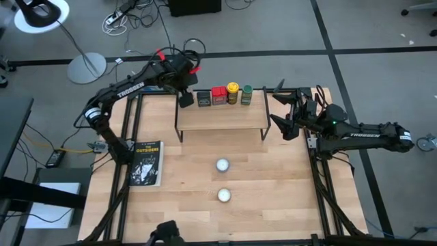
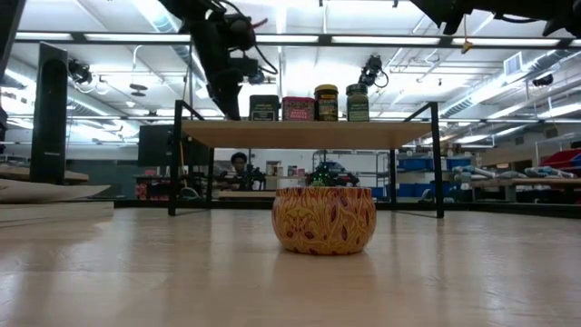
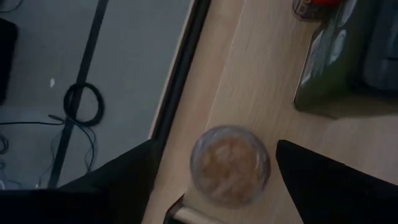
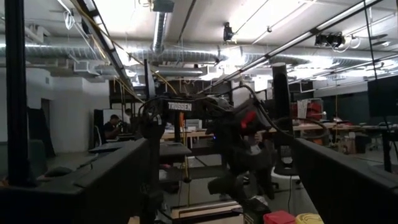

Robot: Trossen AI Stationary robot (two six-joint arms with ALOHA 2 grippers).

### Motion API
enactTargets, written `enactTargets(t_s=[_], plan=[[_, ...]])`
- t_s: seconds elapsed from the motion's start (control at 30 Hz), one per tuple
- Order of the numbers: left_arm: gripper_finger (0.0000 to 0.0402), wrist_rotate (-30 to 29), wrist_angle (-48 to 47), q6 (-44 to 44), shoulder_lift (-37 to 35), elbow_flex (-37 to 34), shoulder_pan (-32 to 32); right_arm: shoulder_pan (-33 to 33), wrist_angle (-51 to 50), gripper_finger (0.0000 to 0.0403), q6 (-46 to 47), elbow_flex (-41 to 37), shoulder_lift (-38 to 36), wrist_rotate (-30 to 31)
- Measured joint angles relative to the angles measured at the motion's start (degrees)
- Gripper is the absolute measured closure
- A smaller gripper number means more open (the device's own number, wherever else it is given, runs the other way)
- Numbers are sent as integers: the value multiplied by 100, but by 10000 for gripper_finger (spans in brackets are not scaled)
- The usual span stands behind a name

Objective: Shelf spices
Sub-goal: Remove the brown seasoning bottle from the shelf

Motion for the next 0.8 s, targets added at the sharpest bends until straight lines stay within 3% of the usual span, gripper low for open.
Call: enactTargets(t_s=[0.3,0.43,0.6,0.8], plan=[[87,386,-190,-121,379,-2,-1,-13,-12,11,-8,0,0,42],[127,459,-264,-130,447,0,2,-13,-30,11,-54,0,0,80],[217,577,-284,-145,426,4,-2,-15,-119,12,-57,0,43,196],[226,597,-400,-191,390,13,0,-22,-149,12,-52,0,157,272]])
